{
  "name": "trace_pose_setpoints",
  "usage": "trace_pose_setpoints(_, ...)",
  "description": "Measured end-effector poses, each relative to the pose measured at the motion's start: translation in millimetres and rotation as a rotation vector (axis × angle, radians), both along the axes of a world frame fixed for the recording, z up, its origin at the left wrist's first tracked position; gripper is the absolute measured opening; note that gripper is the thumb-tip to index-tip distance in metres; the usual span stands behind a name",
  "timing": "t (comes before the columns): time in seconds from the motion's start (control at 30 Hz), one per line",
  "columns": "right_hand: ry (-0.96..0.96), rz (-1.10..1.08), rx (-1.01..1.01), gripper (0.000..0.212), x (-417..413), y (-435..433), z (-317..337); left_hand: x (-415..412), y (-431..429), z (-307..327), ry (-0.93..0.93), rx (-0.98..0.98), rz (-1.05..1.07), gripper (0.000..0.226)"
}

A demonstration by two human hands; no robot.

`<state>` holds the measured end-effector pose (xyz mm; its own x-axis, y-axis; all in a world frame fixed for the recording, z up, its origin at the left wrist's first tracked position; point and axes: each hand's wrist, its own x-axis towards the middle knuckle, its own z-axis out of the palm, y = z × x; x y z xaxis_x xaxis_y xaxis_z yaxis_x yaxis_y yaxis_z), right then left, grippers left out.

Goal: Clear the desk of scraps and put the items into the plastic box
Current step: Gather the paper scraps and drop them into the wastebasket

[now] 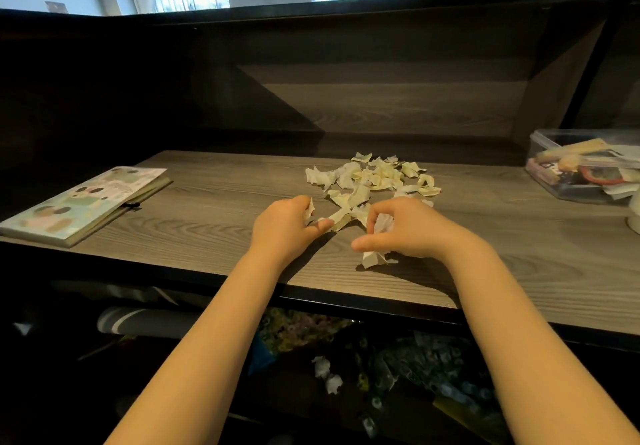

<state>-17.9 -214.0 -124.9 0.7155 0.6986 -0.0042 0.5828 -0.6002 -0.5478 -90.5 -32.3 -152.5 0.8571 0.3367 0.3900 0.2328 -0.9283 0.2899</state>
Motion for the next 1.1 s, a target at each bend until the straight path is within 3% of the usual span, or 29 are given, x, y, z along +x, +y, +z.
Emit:
trace_pose_setpoints(0.1,-0.006,0.038,-0.163,0.062,-2.3,0.3,-1.4,0.9,-1.5,-0.1,0.054,0.045,-0.01,0.036)
trace_pose_setpoints(0.2,0.014,0.1,-0.142,0.031,-5.8,1.4,-2.8,2.8,-0.2,-1.3,0.082,0.057,-0.012,0.029)
trace_pose_setpoints(0.3,-0.079,0.076,-0.13,0.024,-7.7,2.7,-1.6,3.5,1.5,-2.8,0.08,0.062,-0.023,0.018)
trace_pose_setpoints(0.43,-0.25,-0.085,0.117,0.019,-6.4,4.9,0.3,3.9,2.9,-2.9,0.086,0.028,-0.022,0.019)
trace_pose_setpoints(0.63,-0.252,-0.29,0.443,0.016,2.3,0.9,-0.5,1.8,2.7,-3.0,0.049,-0.033,-0.036,0.01)
trace_pose_setpoints(0.7,-0.24,-0.294,0.401,0.009,3.6,-0.2,-0.7,0.7,2.6,-3.2,0.014,-0.074,-0.042,0.01)
trace_pose_setpoints(0.83,-0.237,-0.27,0.128,0.031,4.4,-2.8,-2.9,0.1,2.4,-1.7,-0.022,-0.176,-0.038,0.012)
trace_pose_setpoints(0.93,-0.235,-0.217,-0.011,0.033,5.9,-3.4,-5.5,-0.7,1.9,-0.4,-0.048,-0.264,-0.033,0.014)
trace_pose_setpoints(1.03,-0.216,-0.193,-0.142,0.053,4.5,-3.1,-6.6,-2.2,0.4,1.9,-0.068,-0.314,-0.021,0.008)
trace_pose_setpoints(1.1,-0.235,-0.184,-0.184,0.048,3.2,-2.4,-6.9,-3.0,0.2,3.2,-0.07,-0.334,-0.015,0.014)
